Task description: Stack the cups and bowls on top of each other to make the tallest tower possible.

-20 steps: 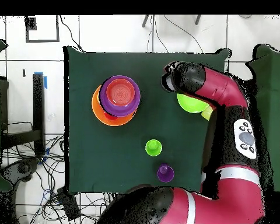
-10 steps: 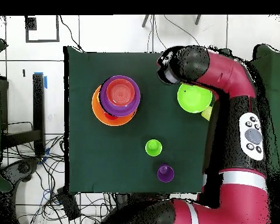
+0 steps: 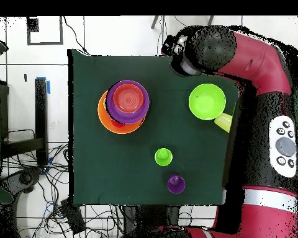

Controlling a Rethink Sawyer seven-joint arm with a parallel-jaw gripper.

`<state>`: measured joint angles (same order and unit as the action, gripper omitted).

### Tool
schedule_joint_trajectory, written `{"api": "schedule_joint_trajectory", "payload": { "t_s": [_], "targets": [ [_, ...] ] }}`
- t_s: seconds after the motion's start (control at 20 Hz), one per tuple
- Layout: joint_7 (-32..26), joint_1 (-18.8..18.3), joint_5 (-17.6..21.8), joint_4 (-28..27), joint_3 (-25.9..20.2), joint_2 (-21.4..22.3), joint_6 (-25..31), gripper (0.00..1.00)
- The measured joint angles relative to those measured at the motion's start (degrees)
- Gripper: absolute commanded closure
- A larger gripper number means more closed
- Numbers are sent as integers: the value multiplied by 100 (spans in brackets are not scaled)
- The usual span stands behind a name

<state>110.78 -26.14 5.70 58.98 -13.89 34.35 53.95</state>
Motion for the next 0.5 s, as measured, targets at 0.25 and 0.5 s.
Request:
{"api": "schedule_joint_trajectory", "payload": {
  "t_s": [0.25,0.5],
  "targets": [
    [-669,-294,135,-85,-270,-64,0,0],
    [-1251,-595,343,-84,-460,-178,-45,0]
  ]
}}
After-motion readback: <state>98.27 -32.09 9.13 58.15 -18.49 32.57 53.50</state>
